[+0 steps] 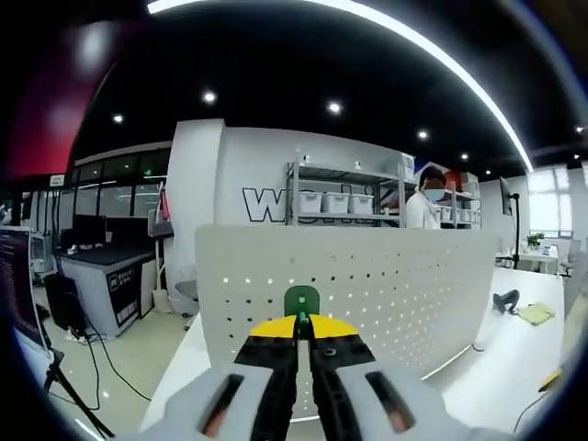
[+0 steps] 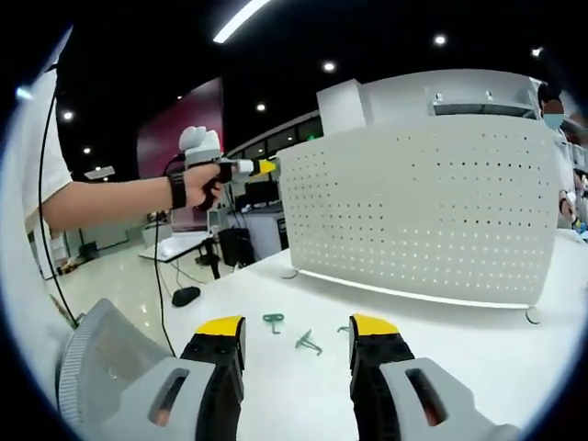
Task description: Insert the hook assembly into the mounting plate slot until the hook locks in place.
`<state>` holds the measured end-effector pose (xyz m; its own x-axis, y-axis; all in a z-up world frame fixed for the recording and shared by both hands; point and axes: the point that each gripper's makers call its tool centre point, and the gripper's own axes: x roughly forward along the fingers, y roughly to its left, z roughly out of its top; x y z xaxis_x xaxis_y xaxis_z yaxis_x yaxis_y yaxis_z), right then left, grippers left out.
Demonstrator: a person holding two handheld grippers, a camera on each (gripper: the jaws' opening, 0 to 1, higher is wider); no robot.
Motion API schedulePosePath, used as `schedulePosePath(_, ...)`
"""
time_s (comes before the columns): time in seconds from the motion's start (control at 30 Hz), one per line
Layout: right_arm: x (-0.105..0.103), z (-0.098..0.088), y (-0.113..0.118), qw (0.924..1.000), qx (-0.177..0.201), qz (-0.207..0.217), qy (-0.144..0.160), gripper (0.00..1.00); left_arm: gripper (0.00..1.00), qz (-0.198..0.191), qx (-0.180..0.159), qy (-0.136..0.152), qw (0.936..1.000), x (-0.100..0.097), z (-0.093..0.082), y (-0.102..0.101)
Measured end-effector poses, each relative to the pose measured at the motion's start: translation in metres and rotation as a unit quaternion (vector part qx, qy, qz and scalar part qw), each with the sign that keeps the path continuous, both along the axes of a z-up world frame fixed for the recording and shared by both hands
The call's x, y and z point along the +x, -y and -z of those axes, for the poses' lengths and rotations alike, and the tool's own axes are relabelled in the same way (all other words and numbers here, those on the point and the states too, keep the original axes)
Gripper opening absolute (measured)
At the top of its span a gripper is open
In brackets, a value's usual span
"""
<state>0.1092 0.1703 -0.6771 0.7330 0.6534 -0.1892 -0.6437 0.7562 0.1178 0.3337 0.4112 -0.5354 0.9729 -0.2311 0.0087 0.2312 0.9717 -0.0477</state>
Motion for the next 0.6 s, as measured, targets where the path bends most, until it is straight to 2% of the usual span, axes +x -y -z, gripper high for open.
schedulePosePath(0.6, -0.002, 0.007, -0.005, 0.9999, 0.004, -0.003, -0.014, 0.44, 0.03, -0.018, -0.002, 0.02, 0.9996, 0.029, -0.016, -0.009)
